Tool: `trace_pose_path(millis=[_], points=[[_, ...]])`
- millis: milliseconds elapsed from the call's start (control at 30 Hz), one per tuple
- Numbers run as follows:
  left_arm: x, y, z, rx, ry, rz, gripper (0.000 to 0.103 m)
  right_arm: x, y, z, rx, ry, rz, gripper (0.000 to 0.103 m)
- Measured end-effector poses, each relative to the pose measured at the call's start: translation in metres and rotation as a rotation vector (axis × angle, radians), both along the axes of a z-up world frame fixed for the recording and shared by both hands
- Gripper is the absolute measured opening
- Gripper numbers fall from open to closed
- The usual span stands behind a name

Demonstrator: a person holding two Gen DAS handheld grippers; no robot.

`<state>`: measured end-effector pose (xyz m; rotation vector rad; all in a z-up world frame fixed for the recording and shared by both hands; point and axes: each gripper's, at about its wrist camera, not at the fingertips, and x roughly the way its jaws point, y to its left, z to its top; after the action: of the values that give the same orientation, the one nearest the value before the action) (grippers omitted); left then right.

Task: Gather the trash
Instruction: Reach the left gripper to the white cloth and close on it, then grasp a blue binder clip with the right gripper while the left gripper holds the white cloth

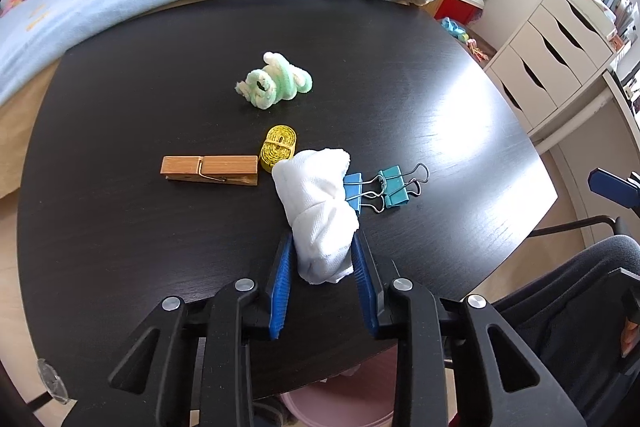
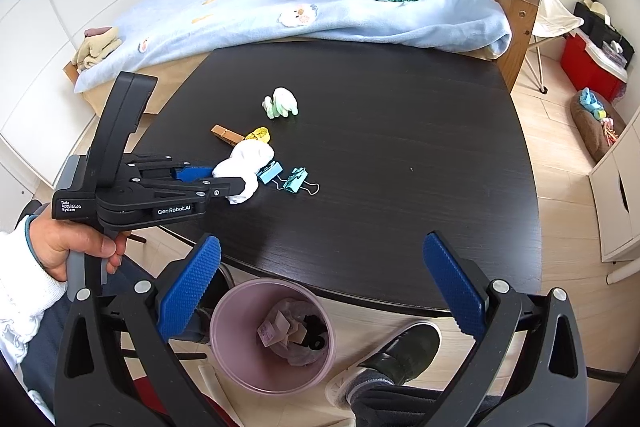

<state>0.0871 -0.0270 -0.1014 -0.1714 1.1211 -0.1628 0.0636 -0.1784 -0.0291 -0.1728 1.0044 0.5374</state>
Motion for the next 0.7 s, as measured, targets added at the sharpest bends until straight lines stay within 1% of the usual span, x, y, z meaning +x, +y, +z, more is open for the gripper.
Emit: trace_pose_path(millis=[167,433,600,700], points=[[-0.002,0.001,0.003,0.007,-0.015,-0.004,0.023,0.004,0.004,-0.003,-0.002,0.007,0.004,0.099],[-0.008,0.001,0.011,0.018,-0.043,-0.002,0.021,0.018,0.017,-0.005,0.007,0.029,0.019,0.099],[-0.015,0.005,0.019,0.018,-0.066,0.007,0.021,0.037,0.027,-0.01,0.014,0.066,0.012,0.099],[-0.018,0.007,0.023,0.019,-0.079,0.016,0.021,0.051,0.032,-0.017,0.026,0.108,-0.007,0.099]])
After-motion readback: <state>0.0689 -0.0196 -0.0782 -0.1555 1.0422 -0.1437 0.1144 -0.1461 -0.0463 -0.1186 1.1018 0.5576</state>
